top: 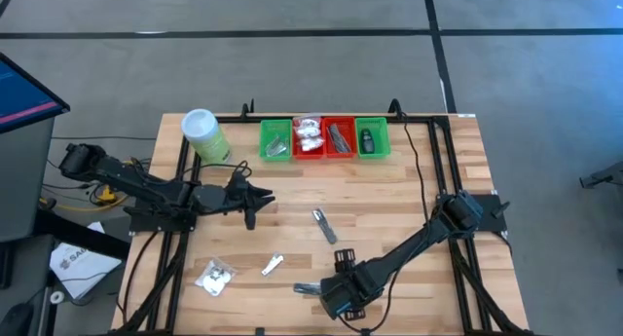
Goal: Pick & Place Travel size toiletries
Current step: Put the black deodorant into the right green bin, then put the black comb into the right red bin
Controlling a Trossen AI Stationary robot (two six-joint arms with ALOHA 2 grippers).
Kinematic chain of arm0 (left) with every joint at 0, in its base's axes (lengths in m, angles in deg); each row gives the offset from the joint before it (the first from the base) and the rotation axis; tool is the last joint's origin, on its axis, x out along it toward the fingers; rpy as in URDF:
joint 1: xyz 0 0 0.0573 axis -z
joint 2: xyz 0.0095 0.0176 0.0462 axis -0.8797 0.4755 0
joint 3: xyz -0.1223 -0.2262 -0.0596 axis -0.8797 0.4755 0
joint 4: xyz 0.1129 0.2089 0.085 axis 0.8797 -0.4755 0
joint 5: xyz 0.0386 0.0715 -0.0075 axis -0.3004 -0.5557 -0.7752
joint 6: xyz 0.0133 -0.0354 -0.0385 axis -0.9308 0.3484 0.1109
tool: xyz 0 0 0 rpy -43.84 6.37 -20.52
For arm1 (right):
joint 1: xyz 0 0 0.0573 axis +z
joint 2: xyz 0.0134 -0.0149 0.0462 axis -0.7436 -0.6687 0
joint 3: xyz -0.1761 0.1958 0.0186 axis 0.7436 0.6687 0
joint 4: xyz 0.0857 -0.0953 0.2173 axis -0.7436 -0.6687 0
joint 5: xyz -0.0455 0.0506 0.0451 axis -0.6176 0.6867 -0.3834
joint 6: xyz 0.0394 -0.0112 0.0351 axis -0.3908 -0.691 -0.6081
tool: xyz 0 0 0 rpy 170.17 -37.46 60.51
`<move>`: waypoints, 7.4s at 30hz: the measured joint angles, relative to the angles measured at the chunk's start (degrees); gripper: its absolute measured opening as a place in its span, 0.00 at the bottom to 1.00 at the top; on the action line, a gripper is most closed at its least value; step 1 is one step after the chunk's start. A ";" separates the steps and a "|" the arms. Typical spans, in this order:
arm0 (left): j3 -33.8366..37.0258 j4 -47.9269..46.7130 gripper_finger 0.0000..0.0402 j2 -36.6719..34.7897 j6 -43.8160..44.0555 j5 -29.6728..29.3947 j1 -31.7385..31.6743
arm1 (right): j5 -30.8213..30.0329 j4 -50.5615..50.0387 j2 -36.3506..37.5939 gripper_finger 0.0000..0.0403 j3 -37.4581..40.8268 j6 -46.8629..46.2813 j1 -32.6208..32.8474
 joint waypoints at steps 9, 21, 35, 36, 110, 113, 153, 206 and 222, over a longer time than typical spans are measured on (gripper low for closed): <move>-0.04 0.02 0.24 0.00 -0.10 0.00 0.00 | 0.08 6.12 0.00 0.65 7.20 0.41 -1.74; -0.07 0.02 0.24 0.00 -0.12 0.00 0.00 | 0.86 7.99 0.33 0.50 8.86 1.72 -3.22; -0.07 2.36 0.24 0.04 0.07 5.85 -0.02 | -14.31 2.54 7.30 0.50 8.07 3.98 -4.33; -0.07 3.66 0.24 0.13 0.08 6.02 0.00 | -15.67 1.98 8.18 0.50 8.07 3.76 -4.48; -0.09 34.71 0.24 20.94 -8.34 6.95 3.23 | -2.01 13.19 20.93 0.50 22.60 11.73 -73.57; -0.09 34.73 0.24 20.94 -8.34 6.93 3.23 | -1.59 15.01 21.20 0.50 23.23 11.72 -74.24; -0.09 35.08 0.24 20.94 -7.66 6.88 3.23 | 0.48 19.97 21.13 0.59 27.17 13.49 -74.89; -0.09 35.56 0.24 20.96 -7.81 6.87 3.23 | 3.48 38.27 29.86 0.48 41.43 -0.04 -27.05; -0.13 36.85 0.24 20.96 -7.86 6.86 3.23 | 2.48 59.08 15.44 0.44 45.64 -9.34 -19.11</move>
